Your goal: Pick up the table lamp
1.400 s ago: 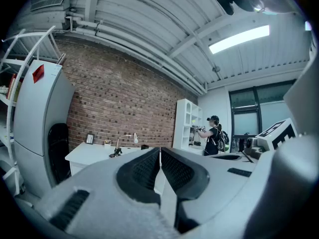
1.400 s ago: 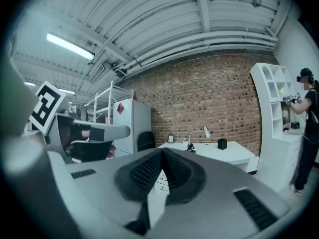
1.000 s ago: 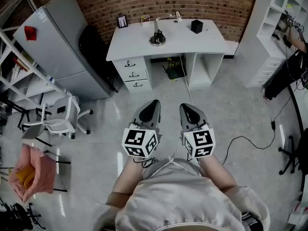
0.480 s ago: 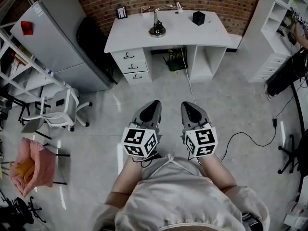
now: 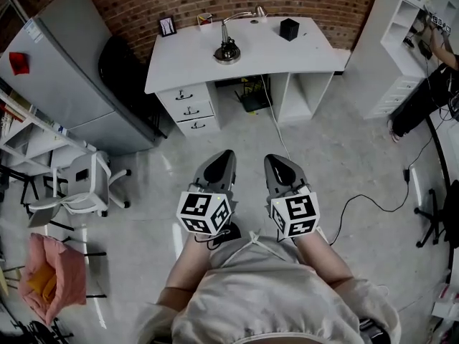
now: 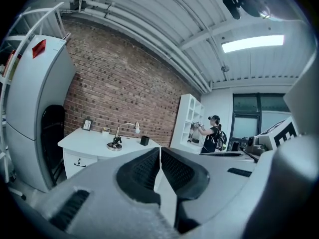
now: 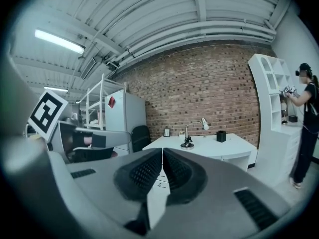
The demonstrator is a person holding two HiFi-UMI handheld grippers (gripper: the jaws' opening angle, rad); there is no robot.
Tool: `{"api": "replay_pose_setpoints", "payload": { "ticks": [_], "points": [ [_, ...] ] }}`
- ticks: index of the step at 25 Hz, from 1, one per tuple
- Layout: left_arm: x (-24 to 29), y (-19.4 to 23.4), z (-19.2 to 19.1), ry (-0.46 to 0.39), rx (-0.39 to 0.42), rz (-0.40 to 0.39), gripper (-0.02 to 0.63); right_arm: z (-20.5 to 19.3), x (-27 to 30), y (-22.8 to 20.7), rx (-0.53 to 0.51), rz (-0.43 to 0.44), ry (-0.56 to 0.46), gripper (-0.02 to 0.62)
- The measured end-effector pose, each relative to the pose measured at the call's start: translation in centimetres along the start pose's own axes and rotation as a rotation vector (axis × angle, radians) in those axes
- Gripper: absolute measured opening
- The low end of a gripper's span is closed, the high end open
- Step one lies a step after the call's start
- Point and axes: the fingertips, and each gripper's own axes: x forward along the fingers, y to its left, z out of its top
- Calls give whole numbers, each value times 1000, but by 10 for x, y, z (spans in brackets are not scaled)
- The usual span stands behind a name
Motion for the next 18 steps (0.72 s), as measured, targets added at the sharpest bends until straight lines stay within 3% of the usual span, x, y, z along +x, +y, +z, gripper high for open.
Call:
{"api": "replay_pose_setpoints", "payload": {
  "ticks": [8, 18],
  "points": [
    [15, 112, 41, -3, -4, -47, 25, 22, 104, 34, 8, -84, 12, 28],
    [18, 243, 67, -12, -59, 1, 25, 30, 210, 84, 48, -87, 45, 29]
  ]
}}
